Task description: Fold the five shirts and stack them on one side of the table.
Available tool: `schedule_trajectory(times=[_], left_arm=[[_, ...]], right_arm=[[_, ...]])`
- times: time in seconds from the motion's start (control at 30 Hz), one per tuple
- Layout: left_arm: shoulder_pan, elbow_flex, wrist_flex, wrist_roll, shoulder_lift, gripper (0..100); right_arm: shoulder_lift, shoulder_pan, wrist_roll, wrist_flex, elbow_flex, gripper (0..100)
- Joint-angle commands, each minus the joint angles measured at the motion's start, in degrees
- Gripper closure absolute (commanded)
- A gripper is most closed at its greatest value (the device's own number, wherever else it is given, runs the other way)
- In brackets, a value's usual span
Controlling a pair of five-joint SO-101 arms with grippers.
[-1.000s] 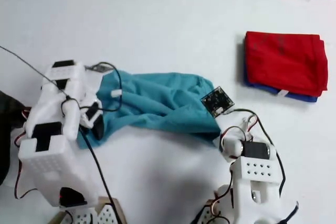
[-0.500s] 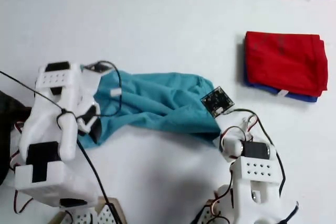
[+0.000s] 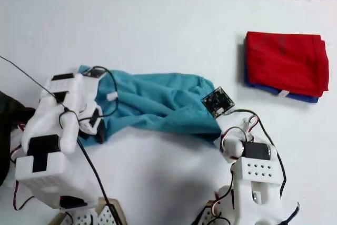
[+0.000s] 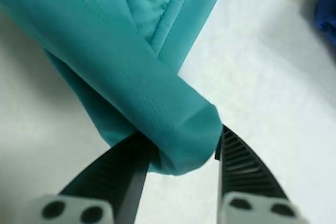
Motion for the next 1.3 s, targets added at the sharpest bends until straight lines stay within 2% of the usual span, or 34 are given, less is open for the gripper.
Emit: schedule_trajectory(times=[0.0,0.17,0.3,0.57,0.73,0.87,0.9,0.97,1.0,1.03,1.27], left_arm=[[0.2,-0.1,0.8,0.4,-1.2,77],[-0.2,0.0,5.4,0.4,-6.9,79],[-0.3,0.5,4.6,0.3,-9.4,80],[-3.5,0.4,0.3,-3.8,-3.0,80],[-3.3,0.0,-2.5,-4.0,3.1,80],[-3.3,-1.2,-1.3,-4.3,4.1,81],[-3.3,-1.3,-1.2,-4.2,4.1,84],[-3.3,-1.5,-0.9,-3.9,4.1,97],[-3.3,-1.5,-0.8,-3.7,4.1,99],[-3.3,-1.5,-0.4,-3.1,4.0,96],[-3.3,-1.7,1.1,-1.5,3.6,97]], right_arm=[[-1.3,0.0,-0.2,0.0,-0.3,82.2],[-1.3,0.0,-0.2,0.0,-0.3,82.2],[-1.3,-0.1,-0.2,0.0,-0.3,82.2],[-1.3,0.0,-0.2,0.0,-0.3,82.2],[-1.3,-0.2,-0.2,0.0,-0.3,82.2],[-1.3,0.0,-0.2,0.0,-0.3,82.2],[-1.5,0.1,-0.2,0.0,-0.3,82.2],[-1.6,0.1,-0.2,0.0,-0.3,82.2],[-1.6,0.1,-0.2,0.0,-0.3,82.2],[-1.6,0.1,-0.3,0.0,-0.3,82.2],[-1.5,0.0,-0.3,0.8,-0.3,82.2]])
